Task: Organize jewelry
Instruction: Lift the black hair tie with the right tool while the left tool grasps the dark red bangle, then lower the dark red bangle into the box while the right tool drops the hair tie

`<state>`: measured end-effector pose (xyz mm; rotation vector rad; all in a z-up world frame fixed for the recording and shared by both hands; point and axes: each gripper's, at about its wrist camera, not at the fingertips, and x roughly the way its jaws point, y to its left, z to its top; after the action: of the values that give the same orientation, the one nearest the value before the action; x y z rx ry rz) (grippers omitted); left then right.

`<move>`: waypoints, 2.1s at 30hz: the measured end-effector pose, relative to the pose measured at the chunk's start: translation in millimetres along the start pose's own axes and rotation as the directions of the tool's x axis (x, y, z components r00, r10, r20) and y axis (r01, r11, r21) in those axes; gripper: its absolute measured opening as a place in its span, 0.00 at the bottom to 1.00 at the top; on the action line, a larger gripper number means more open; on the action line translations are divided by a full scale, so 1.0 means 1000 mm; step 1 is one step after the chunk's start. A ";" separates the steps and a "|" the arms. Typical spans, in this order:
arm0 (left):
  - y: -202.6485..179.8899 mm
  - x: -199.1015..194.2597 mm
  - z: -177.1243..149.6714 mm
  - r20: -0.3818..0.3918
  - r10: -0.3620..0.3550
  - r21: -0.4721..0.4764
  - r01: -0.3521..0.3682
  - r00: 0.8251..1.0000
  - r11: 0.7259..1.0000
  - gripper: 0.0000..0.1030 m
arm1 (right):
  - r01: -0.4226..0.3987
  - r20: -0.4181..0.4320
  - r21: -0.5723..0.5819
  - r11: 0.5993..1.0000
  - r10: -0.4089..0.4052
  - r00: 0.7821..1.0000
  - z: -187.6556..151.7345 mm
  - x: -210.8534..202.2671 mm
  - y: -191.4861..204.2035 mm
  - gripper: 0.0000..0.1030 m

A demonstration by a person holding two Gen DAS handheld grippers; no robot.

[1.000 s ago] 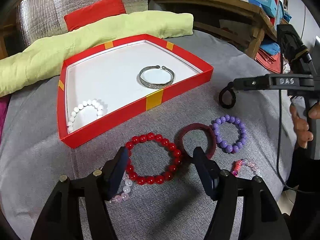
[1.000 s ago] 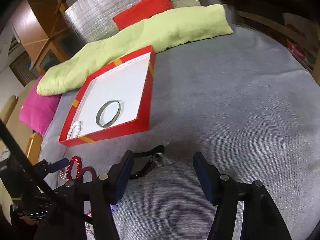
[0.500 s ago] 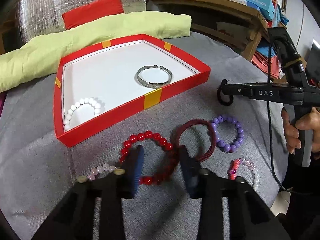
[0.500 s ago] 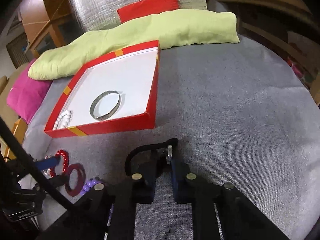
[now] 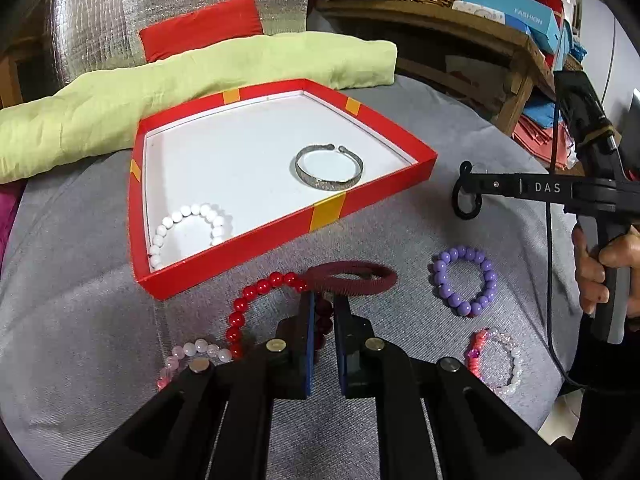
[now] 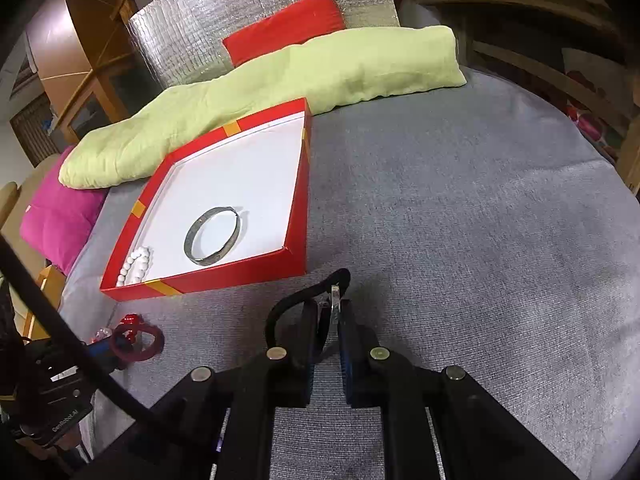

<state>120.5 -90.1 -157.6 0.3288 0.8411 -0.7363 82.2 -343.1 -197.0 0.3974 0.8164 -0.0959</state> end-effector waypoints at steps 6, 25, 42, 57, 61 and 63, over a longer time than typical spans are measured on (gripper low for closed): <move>0.004 -0.010 0.003 0.053 -0.005 -0.018 0.006 0.999 1.000 0.09 | -0.003 0.026 0.018 1.000 0.003 1.000 0.003 -0.005 -0.005 0.11; -0.010 -0.011 0.011 0.072 -0.122 0.007 0.121 0.990 0.993 0.56 | 0.009 0.012 0.042 0.999 -0.010 1.000 0.001 -0.006 -0.021 0.11; -0.037 0.029 0.008 -0.051 -0.087 0.125 0.093 0.995 0.988 0.50 | -0.002 -0.002 0.034 0.999 0.002 1.000 -0.003 -0.006 -0.020 0.11; -0.024 0.002 0.021 0.090 -0.075 0.062 0.069 0.993 0.996 0.08 | -0.087 0.134 0.023 0.996 0.083 0.987 0.004 -0.031 -0.003 0.11; -0.022 -0.002 0.025 0.121 -0.067 0.057 0.060 0.990 0.997 0.08 | -0.090 0.133 0.008 0.996 0.088 0.987 0.006 -0.032 0.004 0.11; -0.020 -0.002 0.025 0.120 -0.051 0.048 0.046 0.991 0.998 0.08 | -0.084 0.110 0.033 0.996 0.080 0.991 0.007 -0.028 -0.001 0.11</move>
<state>118.9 -116.9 -139.6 0.3019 0.7201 -0.8136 67.8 -348.9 -172.4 0.4569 0.6907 -0.0561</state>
